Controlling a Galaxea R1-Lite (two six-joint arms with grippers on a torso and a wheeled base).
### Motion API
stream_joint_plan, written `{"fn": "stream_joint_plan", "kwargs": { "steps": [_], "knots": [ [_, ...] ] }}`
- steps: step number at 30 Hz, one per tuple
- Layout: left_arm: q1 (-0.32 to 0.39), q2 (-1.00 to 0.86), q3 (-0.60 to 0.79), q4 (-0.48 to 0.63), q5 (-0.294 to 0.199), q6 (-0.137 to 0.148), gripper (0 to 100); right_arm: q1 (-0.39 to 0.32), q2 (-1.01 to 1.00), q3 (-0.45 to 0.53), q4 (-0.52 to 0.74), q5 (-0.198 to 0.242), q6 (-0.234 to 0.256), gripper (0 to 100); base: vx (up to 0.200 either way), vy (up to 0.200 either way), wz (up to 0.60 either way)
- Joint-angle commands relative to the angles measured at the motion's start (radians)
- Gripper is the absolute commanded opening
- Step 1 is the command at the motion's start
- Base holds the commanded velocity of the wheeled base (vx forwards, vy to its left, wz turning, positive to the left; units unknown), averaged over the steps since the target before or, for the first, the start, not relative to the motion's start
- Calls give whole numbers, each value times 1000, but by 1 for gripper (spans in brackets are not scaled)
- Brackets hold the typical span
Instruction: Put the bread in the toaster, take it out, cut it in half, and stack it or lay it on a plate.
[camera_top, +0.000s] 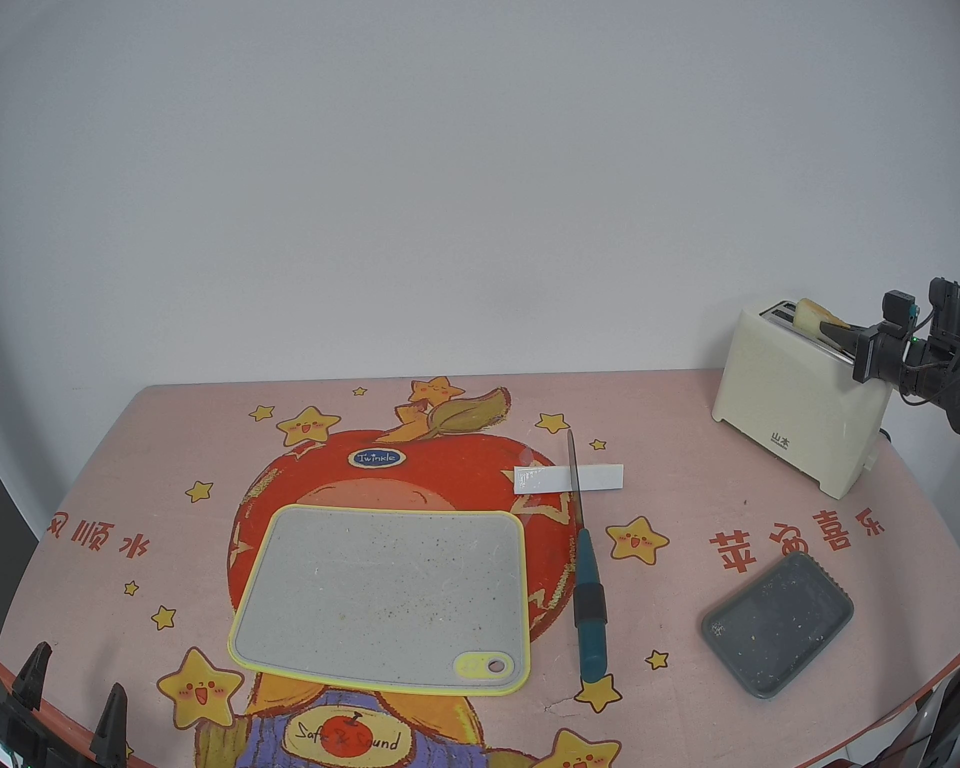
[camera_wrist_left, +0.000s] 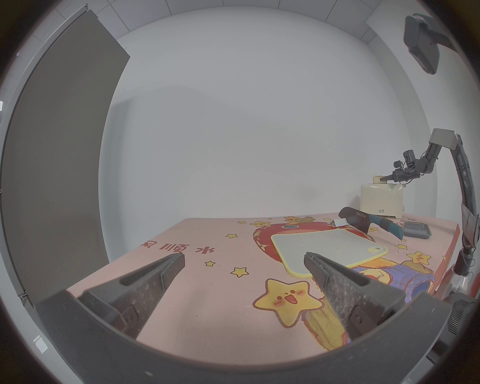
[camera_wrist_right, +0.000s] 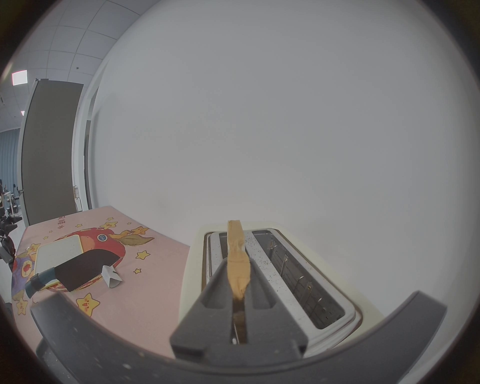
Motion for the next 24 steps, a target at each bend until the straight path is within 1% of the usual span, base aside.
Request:
{"fn": "stream_joint_plan", "kwargs": {
  "steps": [1, 18, 21, 22, 23, 24],
  "knots": [
    [1, -12, 18, 0, 0, 0, 100, 6, -9, -24, 3, 1, 3, 0, 0, 0, 0],
    [1, -12, 18, 0, 0, 0, 100, 8, -49, -110, 17, 7, 15, 0, 0, 0, 0],
    [1, -12, 18, 0, 0, 0, 100, 14, -61, -116, 17, 7, 41, 0, 0, 0, 0],
    [1, -12, 18, 0, 0, 0, 100, 26, -69, -120, 17, 5, 60, 0, 0, 0, 0],
    [1, -12, 18, 0, 0, 0, 100, 26, -69, -122, 17, 5, 63, 0, 0, 0, 0],
    [1, -12, 18, 0, -1, 0, 100, 37, -76, -128, 17, 4, 93, 0, 0, 0, 0]
  ]
}}
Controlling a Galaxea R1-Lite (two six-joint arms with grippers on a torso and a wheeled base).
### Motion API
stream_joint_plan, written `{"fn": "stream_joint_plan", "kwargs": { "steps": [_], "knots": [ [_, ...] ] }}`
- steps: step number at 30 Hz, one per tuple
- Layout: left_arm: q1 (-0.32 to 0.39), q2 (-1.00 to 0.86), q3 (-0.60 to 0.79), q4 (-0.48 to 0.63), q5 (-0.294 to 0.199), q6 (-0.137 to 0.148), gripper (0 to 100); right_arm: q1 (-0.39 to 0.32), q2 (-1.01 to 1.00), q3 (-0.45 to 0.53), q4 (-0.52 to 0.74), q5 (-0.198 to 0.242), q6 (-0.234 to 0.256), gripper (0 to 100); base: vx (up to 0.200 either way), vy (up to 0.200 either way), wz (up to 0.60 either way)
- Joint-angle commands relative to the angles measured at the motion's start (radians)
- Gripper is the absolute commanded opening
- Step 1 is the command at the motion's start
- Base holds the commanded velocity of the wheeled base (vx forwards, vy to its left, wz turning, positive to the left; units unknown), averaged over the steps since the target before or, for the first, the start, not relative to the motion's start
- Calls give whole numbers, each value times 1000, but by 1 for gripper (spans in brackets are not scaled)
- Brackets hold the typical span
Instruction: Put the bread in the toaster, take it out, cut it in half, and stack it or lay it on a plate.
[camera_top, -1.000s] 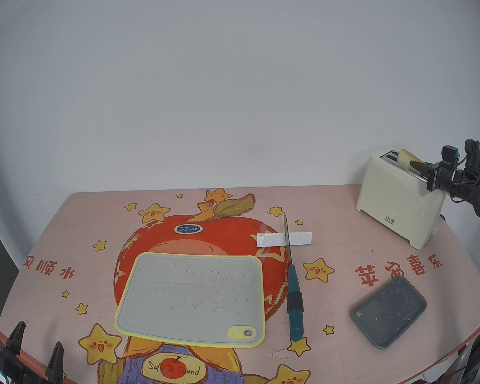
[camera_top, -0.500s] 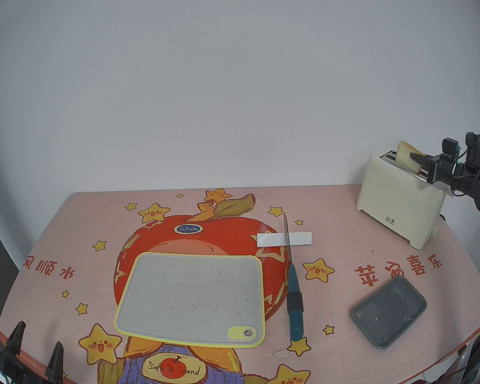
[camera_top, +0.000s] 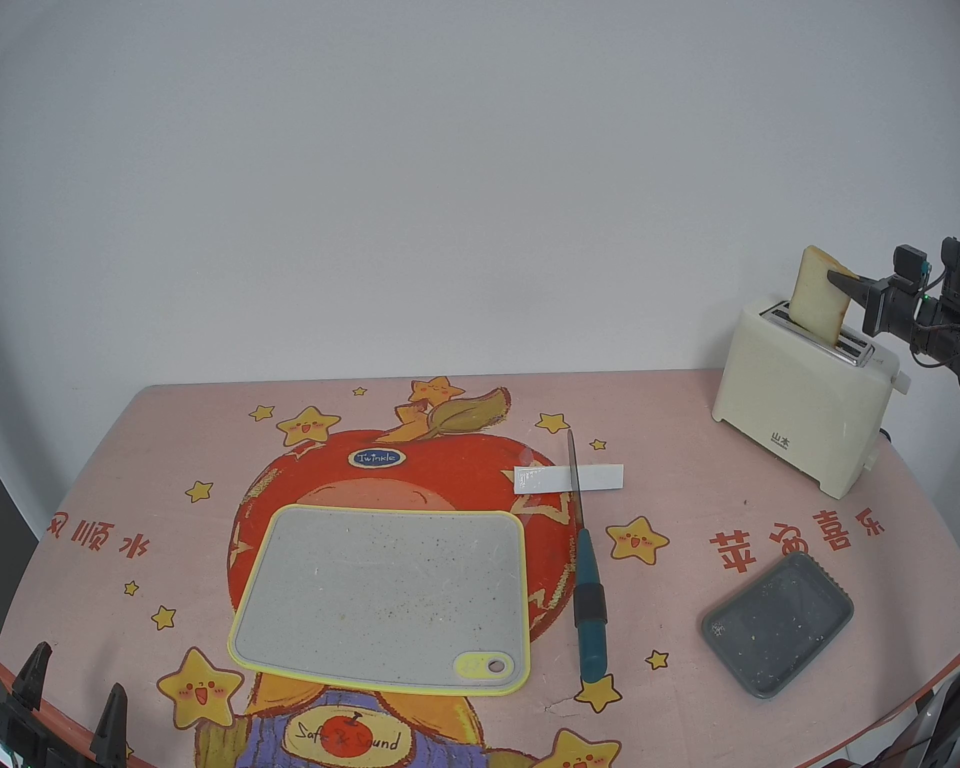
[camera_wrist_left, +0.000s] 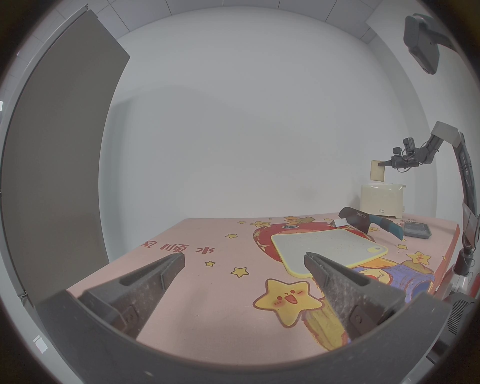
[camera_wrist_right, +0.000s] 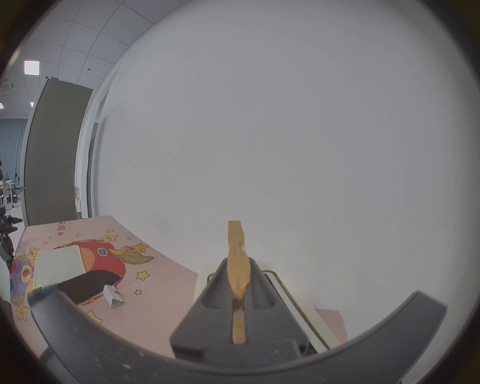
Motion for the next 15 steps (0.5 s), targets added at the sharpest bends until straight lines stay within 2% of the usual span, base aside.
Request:
{"fn": "stream_joint_plan", "kwargs": {
  "steps": [1, 15],
  "knots": [
    [0, -12, 18, 0, 0, 0, 100, 23, -27, -16, -1, -2, 40, 0, 0, 0, 0],
    [0, -12, 18, 0, 0, 0, 100, 30, -38, -8, -1, -2, 52, 0, 0, 0, 0]
  ]
}}
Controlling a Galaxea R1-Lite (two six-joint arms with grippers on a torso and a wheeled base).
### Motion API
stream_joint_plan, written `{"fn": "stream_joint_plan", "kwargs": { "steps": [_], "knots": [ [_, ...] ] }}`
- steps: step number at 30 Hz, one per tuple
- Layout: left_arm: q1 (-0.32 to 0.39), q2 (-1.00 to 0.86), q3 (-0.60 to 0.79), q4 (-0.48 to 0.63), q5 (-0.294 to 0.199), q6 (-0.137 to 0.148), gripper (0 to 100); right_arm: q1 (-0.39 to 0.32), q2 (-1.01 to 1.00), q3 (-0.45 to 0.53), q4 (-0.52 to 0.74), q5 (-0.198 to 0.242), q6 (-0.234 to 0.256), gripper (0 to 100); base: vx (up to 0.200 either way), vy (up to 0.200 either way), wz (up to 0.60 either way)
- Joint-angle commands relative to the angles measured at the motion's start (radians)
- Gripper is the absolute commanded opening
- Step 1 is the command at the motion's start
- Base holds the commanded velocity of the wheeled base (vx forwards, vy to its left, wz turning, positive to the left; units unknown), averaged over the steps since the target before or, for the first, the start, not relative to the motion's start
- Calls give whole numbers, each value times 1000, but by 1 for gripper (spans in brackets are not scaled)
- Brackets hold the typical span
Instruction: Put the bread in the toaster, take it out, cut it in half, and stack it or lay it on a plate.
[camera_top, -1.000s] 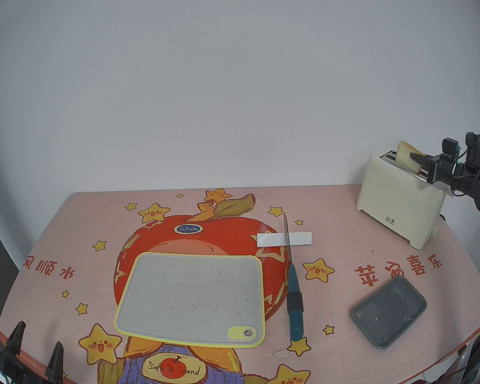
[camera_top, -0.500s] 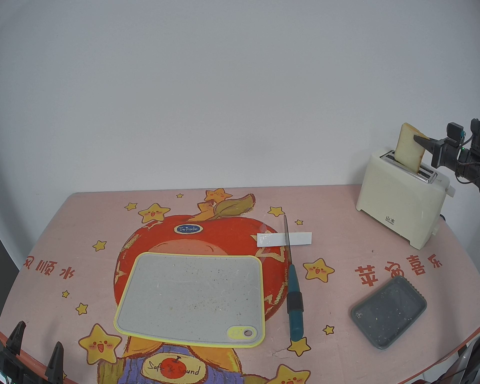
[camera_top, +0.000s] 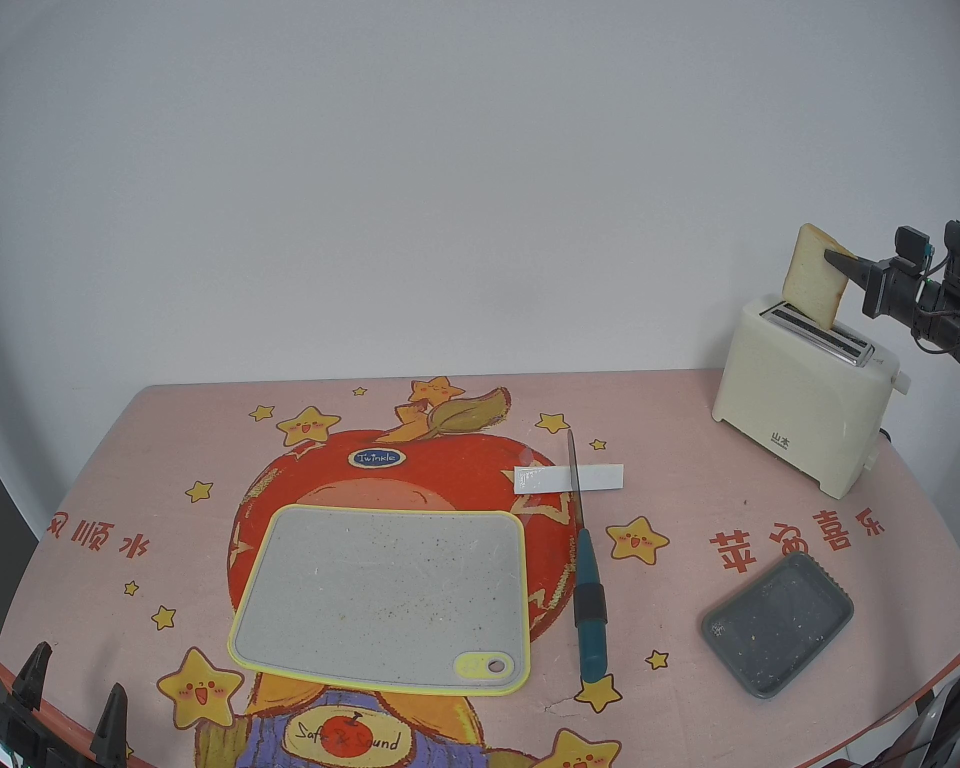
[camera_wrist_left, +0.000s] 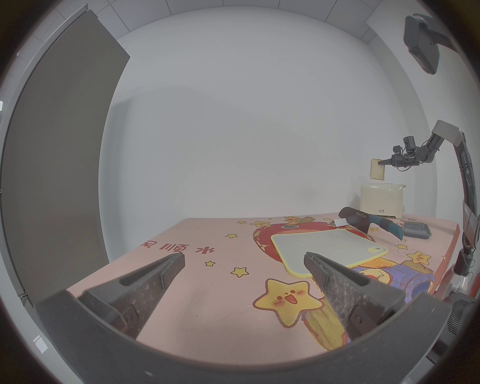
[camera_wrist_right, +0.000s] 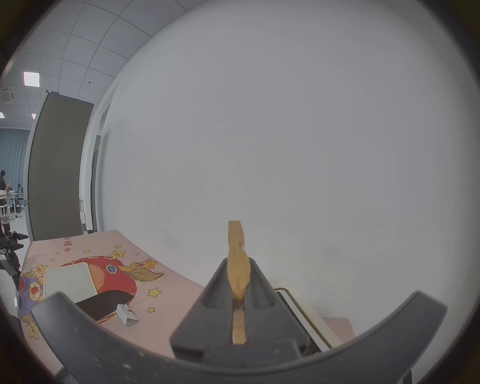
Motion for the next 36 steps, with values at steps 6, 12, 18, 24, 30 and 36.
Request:
{"fn": "stream_joint_plan", "kwargs": {
  "steps": [6, 12, 18, 24, 30, 36],
  "knots": [
    [0, -12, 18, 0, 0, 0, 100, 2, -15, 25, -1, 7, 11, 0, 0, 0, 0],
    [0, -12, 18, 0, 0, 0, 100, 31, -58, 68, -1, 7, 79, 0, 0, 0, 0],
    [0, -12, 18, 0, 0, 0, 100, 71, -108, 116, -1, 9, 122, 0, 0, 0, 0],
    [0, -12, 18, 0, 0, 0, 100, 112, -168, 216, -2, 9, 139, 0, 0, 0, 0],
    [0, -12, 18, 0, 0, 0, 100, 151, -219, 308, -5, 9, 140, 0, 0, 0, 0],
    [0, -12, 18, 0, 0, 0, 100, 200, -302, 446, -17, 6, 146, 0, 0, 0, 0]
  ]
}}
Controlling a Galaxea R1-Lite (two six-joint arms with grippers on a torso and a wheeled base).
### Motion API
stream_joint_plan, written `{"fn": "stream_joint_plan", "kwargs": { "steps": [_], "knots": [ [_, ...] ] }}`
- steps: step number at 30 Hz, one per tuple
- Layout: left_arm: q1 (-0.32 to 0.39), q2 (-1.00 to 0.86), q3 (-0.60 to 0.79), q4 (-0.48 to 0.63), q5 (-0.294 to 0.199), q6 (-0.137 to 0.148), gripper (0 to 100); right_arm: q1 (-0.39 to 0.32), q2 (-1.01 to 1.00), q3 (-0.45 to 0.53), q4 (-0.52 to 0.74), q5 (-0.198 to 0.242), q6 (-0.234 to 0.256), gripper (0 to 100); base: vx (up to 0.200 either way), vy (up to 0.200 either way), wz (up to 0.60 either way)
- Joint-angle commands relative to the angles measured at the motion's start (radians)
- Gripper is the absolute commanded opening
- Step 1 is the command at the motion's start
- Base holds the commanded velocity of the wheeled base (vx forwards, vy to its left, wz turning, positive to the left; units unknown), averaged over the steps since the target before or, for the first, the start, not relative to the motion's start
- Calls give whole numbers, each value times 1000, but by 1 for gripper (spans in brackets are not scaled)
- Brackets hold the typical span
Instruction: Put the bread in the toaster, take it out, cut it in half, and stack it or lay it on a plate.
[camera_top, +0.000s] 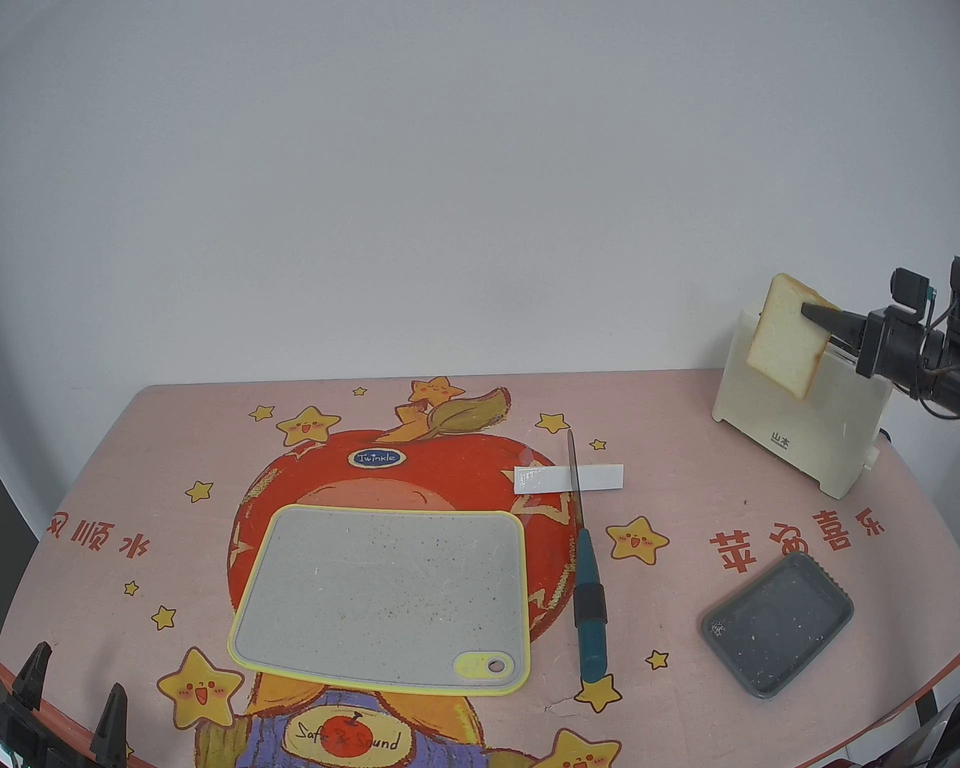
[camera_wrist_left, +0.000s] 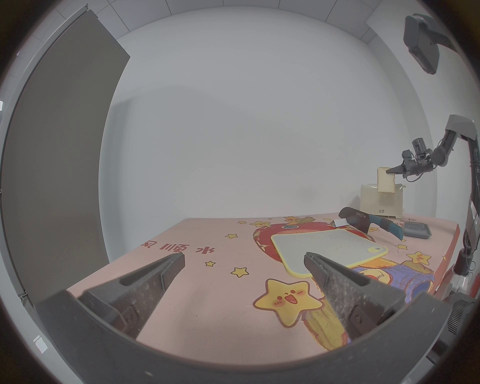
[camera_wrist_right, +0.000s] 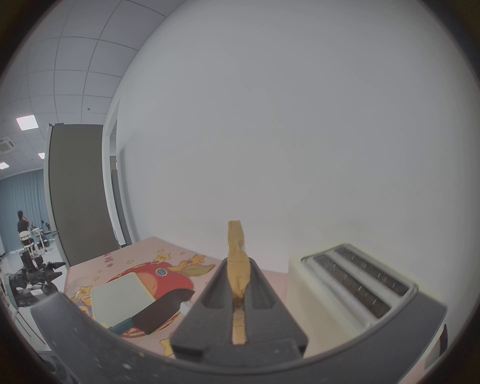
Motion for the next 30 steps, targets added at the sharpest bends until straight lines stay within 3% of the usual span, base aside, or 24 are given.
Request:
{"fn": "stream_joint_plan", "kwargs": {
  "steps": [1, 6, 8, 9, 10, 13, 17, 22, 23, 25, 26, 28, 30],
  "knots": [
    [0, -12, 18, 0, 0, 0, 100, 53, -106, 122, -6, -5, 3, 0, 0, 0, 0],
    [0, -12, 18, 0, 0, 0, 100, 101, -232, 231, -6, -5, 21, 0, 0, 0, 0],
    [0, -12, 18, 0, 0, 0, 100, 133, -295, 263, -6, -3, 87, 0, 0, 0, 0],
    [0, -12, 18, 0, 0, 0, 100, 133, -295, 263, -6, -3, 87, 0, 0, 0, 0],
    [0, -12, 18, 0, 0, 0, 100, 173, -353, 290, 7, -9, 177, 0, 0, 0, 0],
    [0, -12, 18, 0, 0, 0, 100, 197, -399, 363, -6, -31, 204, 0, 0, 0, 0],
    [0, -12, 18, 0, 0, 0, 100, 197, -438, 399, 4, -85, 174, 0, 0, 0, 0],
    [0, -12, 18, 0, -1, 0, 100, 216, -465, 462, 9, -167, 85, 0, 0, 0, 0],
    [0, -12, 18, 0, 0, 0, 100, 228, -467, 468, 9, -221, 27, 0, 0, 0, 0],
    [0, -12, 18, 0, 0, 0, 100, 231, -468, 468, 11, -255, -1, 0, 0, 0, 0],
    [0, -12, 16, 0, 0, 0, 100, 240, -465, 468, 9, -316, -30, 0, 0, 0, 0],
    [0, -12, 18, 0, 0, 0, 100, 257, -468, 473, 11, -351, -31, 0, 0, 0, 0],
    [0, -12, 18, 0, 0, 0, 100, 271, -467, 478, 11, -358, -31, 0, 0, 0, 0]
  ]
}}
